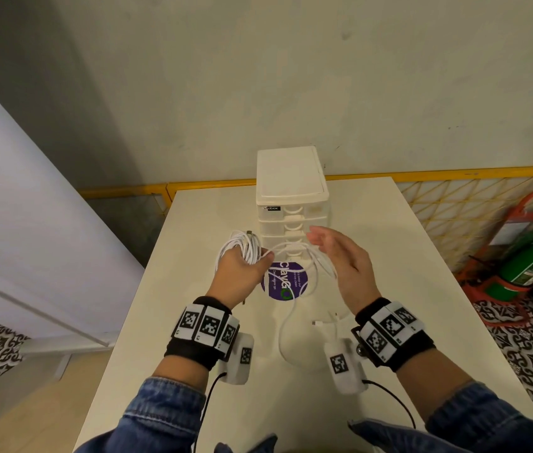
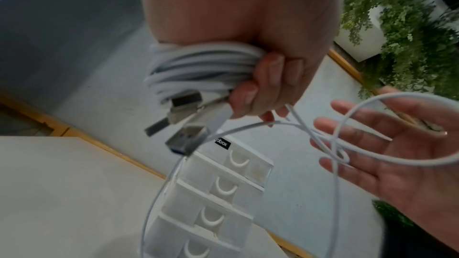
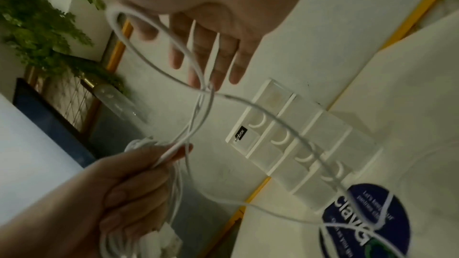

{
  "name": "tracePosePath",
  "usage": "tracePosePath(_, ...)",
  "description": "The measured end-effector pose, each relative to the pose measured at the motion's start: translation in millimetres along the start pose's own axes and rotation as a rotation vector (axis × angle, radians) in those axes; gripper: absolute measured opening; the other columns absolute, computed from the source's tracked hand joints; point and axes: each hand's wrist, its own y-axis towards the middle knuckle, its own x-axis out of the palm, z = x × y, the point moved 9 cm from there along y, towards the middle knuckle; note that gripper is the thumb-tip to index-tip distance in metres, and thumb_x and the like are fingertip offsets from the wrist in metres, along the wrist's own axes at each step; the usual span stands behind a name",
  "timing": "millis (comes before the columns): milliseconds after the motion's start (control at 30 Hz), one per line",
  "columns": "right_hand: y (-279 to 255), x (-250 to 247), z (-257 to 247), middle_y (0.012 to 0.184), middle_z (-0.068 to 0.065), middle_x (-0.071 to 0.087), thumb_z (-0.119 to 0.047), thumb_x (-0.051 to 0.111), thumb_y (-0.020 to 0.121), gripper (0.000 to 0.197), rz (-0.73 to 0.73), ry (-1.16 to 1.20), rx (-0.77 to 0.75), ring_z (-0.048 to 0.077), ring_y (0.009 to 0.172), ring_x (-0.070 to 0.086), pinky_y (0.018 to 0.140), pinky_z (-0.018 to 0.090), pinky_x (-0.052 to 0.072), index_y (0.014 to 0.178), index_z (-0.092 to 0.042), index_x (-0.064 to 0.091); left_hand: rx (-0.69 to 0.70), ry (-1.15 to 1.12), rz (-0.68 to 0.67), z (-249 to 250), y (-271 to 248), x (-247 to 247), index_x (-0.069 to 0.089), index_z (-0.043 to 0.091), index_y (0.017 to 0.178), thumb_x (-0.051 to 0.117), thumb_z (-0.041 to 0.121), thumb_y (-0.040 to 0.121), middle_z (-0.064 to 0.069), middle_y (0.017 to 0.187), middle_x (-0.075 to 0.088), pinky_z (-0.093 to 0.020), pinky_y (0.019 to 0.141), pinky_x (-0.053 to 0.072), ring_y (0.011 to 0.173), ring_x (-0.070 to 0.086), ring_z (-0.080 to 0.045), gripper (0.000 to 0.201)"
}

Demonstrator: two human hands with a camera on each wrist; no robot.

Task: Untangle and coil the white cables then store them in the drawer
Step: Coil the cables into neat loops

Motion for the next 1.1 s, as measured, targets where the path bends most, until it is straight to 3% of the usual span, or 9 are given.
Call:
tracePosePath(133, -1, 9, 13, 0.108, -0.003, 0.061, -0.045, 0.059, 0.083, 0.031, -0.116, -0.242, 0.014, 0.007, 0.097, 0.060, 0.082, 0.020, 0.047, 0.109, -0.029, 0.064, -0.026, -0.060, 0.065, -1, 3, -12, 0.068, 0.005, 0.087, 0.065, 0.019, 0.086, 0.004, 0.054, 0.054, -0.011, 0.042, 0.037, 0.036, 0.045, 0.001, 0.014)
tracePosePath(333, 2, 13, 14, 0.080, 0.002, 0.065, -0.021, 0.068, 0.082, 0.003, -0.081, -0.248, 0.057, 0.013, 0.058, 0.057, 0.058, 0.029, 0.049, 0.081, -0.020, 0.070, 0.016, 0.006, -0.046, 5, -4, 4, 0.066, 0.008, 0.098, 0.063, 0.013, 0.085, 0.010, 0.069, 0.060, -0.008, 0.044, 0.037, 0.046, 0.053, 0.003, 0.014)
tracePosePath(400, 4, 17, 5, 0.085, 0.002, 0.064, -0.020, 0.068, 0.081, 0.006, -0.091, -0.190, 0.011, 0.019, 0.060, 0.058, 0.061, 0.033, 0.053, 0.086, -0.023, 0.069, 0.023, -0.006, -0.065, 8, -7, 9, 0.066, 0.006, 0.102, 0.062, 0.010, 0.086, 0.011, 0.068, 0.059, -0.007, 0.043, 0.036, 0.043, 0.053, 0.006, 0.017)
tracePosePath(600, 3, 14, 1, 0.091, -0.001, 0.066, -0.006, 0.061, 0.087, 0.024, -0.114, -0.293, -0.090, 0.001, 0.072, 0.062, 0.069, 0.009, 0.045, 0.107, -0.016, 0.067, 0.047, -0.003, -0.046, 16, -7, 5, 0.067, 0.010, 0.102, 0.060, 0.009, 0.088, 0.012, 0.064, 0.056, -0.005, 0.048, 0.038, 0.048, 0.054, 0.006, 0.016)
tracePosePath(733, 11, -11, 8, 0.087, 0.003, 0.071, -0.012, 0.060, 0.088, 0.033, 0.039, -0.131, 0.075, 0.011, 0.070, 0.067, 0.067, 0.022, 0.055, 0.112, -0.034, 0.058, 0.008, 0.057, 0.078, 7, -1, -16, 0.069, 0.010, 0.097, 0.060, 0.013, 0.088, 0.006, 0.062, 0.056, -0.017, 0.048, 0.039, 0.055, 0.051, -0.009, 0.014)
tracePosePath(833, 11, -4, 6, 0.095, 0.005, 0.070, -0.019, 0.057, 0.089, 0.020, -0.045, -0.037, 0.106, 0.016, 0.085, 0.068, 0.078, 0.030, 0.055, 0.108, -0.020, 0.063, 0.024, 0.099, 0.084, 9, -2, -18, 0.069, 0.008, 0.097, 0.061, 0.015, 0.088, 0.006, 0.064, 0.057, -0.021, 0.052, 0.039, 0.063, 0.060, -0.018, 0.015)
tracePosePath(933, 8, 17, 1, 0.102, -0.004, 0.067, -0.035, 0.055, 0.089, 0.020, -0.196, -0.242, -0.001, 0.009, 0.098, 0.062, 0.089, 0.021, 0.047, 0.102, -0.024, 0.067, 0.044, 0.098, 0.056, 18, -7, -9, 0.068, 0.005, 0.102, 0.062, 0.014, 0.088, -0.007, 0.078, 0.068, -0.018, 0.061, 0.041, 0.086, 0.066, -0.031, 0.018)
tracePosePath(1033, 7, 24, -3, 0.091, 0.001, 0.057, -0.043, 0.043, 0.089, 0.039, -0.197, -0.720, -0.214, 0.016, 0.089, 0.051, 0.080, 0.024, 0.036, 0.096, -0.016, 0.070, 0.065, 0.056, -0.049, 27, -14, 3, 0.066, 0.008, 0.102, 0.060, 0.011, 0.088, 0.009, 0.071, 0.062, -0.005, 0.048, 0.040, 0.065, 0.065, -0.003, 0.016)
tracePosePath(1100, 5, 29, 2, 0.081, 0.003, 0.050, -0.042, 0.042, 0.087, 0.035, -0.160, -1.092, -0.298, 0.023, 0.081, 0.048, 0.073, 0.030, 0.030, 0.089, -0.022, 0.070, 0.088, -0.019, -0.120, 36, -19, 12, 0.067, 0.016, 0.101, 0.060, 0.009, 0.088, 0.014, 0.076, 0.064, -0.003, 0.053, 0.041, 0.063, 0.062, 0.005, 0.016)
